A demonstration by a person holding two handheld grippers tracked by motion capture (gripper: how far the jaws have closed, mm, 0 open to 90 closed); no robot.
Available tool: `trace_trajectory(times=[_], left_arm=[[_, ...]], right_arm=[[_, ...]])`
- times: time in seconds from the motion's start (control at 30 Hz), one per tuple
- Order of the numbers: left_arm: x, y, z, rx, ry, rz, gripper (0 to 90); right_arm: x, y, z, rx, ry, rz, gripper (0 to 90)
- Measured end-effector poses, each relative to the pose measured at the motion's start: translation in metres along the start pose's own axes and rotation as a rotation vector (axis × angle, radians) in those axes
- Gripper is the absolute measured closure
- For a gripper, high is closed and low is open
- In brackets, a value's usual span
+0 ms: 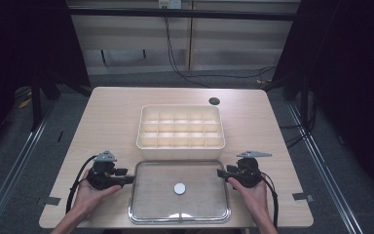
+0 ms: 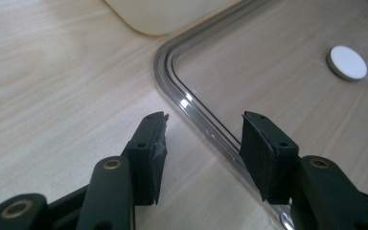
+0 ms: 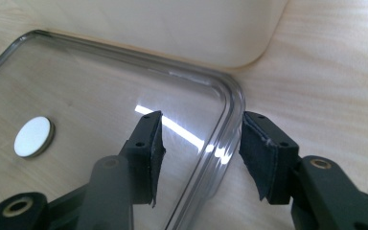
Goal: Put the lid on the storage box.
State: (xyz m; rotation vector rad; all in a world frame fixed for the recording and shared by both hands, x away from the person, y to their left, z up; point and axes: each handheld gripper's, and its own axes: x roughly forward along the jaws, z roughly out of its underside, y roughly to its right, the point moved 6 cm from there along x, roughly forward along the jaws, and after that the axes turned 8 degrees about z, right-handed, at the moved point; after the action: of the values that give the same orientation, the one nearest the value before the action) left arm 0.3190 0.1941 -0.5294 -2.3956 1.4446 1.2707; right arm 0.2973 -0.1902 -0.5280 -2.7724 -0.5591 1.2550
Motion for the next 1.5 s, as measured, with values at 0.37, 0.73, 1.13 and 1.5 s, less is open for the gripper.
trace_trajectory(times=[0.37,0.73,1.13,1.5], left_arm=[[0.005,0.008,0.004,0.007,-0.033,0.025,53.6],[0.011,0.011,0.006,0.022,-0.039,0.034,56.3],[0.011,0.01,0.005,0.018,-0.032,0.03,59.0],[0.011,0.01,0.005,0.025,-0.03,0.023,59.1]], right_arm=[[0.005,-0.003,0.012,-0.017,-0.041,0.031,50.7],[0.007,-0.005,0.012,0.01,-0.024,0.015,51.5],[0.009,0.002,0.011,0.187,-0.004,-0.086,54.2],[0.003,0.013,0.012,0.354,0.038,-0.195,64.3]])
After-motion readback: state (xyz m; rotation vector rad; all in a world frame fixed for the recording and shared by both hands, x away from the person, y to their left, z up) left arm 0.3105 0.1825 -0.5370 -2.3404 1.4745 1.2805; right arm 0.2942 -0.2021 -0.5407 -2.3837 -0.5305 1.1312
